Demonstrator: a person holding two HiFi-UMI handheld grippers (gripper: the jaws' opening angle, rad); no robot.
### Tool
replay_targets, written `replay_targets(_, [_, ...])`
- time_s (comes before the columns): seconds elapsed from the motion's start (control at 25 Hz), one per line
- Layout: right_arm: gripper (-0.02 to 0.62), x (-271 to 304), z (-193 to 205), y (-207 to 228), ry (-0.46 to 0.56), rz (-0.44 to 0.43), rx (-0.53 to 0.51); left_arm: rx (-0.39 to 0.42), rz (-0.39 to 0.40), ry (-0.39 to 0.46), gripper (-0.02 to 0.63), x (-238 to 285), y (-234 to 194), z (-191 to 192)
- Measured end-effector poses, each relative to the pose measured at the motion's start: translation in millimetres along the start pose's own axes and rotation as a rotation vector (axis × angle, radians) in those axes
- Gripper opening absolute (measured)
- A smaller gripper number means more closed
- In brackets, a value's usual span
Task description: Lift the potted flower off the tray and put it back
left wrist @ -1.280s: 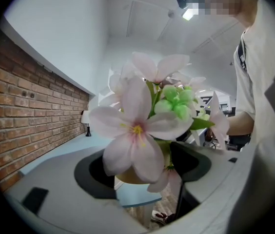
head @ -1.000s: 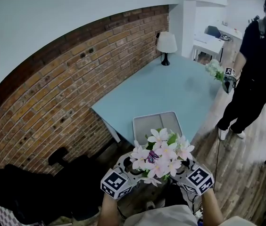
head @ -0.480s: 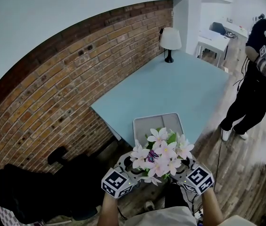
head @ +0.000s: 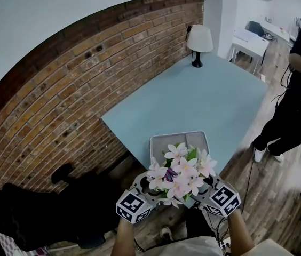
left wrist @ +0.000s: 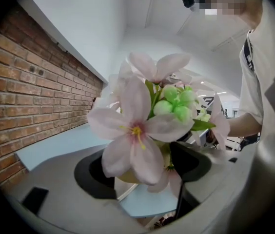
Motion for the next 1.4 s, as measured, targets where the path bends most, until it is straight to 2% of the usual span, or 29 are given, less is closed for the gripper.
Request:
replay_targets(0.64, [0.307, 84, 16, 84, -0.099, -0.188, -0.025, -0.102, -0.159, -0.086, 0.367, 52, -74, 36])
replay_targets(1.0, [0.307, 144, 23, 131, -0.139, -0.28, -0.109, -0.17, -0.273, -0.118, 0.366, 77, -125, 62])
replay_targets(1.4, [0.307, 200, 44, 154, -0.215, -0.384, -0.142, -0.239, -0.368, -0.169, 0.365, 94, -162, 102])
Point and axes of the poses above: the fingertips, and each gripper's own axes: x forward along the fingers, y to its right, z out of its underside, the point moved 5 cm from there along -x, backward along the fingers, and after that the axes turned 1 degree about y, right-handed, at the moved point
